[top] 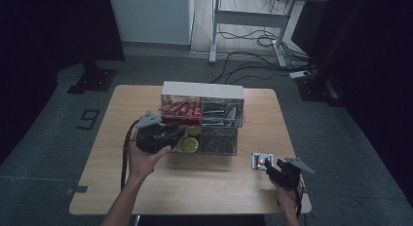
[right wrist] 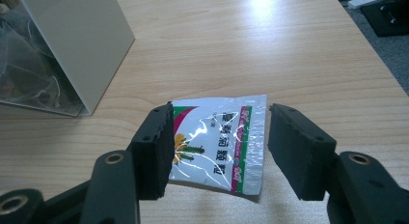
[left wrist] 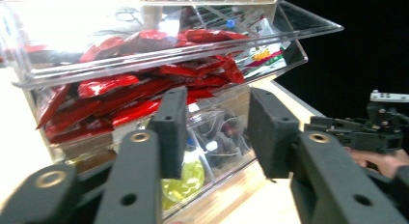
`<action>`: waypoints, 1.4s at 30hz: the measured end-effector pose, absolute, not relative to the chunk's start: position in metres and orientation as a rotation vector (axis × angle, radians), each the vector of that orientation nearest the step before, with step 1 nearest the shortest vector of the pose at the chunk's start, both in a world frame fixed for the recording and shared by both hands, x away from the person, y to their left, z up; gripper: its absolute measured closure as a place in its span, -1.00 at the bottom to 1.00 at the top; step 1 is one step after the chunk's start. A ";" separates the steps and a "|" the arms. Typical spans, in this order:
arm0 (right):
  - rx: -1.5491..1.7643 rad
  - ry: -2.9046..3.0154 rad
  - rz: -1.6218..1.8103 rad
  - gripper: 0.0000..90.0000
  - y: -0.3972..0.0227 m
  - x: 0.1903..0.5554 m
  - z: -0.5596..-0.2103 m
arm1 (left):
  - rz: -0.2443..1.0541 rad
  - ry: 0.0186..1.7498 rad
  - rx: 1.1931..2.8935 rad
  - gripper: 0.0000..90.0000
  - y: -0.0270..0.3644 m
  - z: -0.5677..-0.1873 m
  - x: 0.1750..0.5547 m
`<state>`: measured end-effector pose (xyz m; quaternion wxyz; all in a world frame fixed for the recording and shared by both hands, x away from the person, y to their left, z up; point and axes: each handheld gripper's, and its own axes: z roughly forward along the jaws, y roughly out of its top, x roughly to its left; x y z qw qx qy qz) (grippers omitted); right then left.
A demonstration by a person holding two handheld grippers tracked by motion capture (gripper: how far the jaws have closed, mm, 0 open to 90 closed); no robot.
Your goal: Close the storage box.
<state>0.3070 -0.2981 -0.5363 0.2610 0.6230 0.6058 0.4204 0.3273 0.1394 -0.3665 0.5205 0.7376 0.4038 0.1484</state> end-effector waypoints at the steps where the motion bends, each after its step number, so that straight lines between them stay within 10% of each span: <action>1: 1.687 1.642 1.139 -0.07 -0.298 0.307 -0.536 | 0.360 0.970 1.768 0.20 0.140 -0.367 0.326; 42: 1.526 1.870 1.104 -0.27 -0.289 0.297 -0.542 | 0.409 1.232 1.936 -0.09 0.196 -0.522 0.324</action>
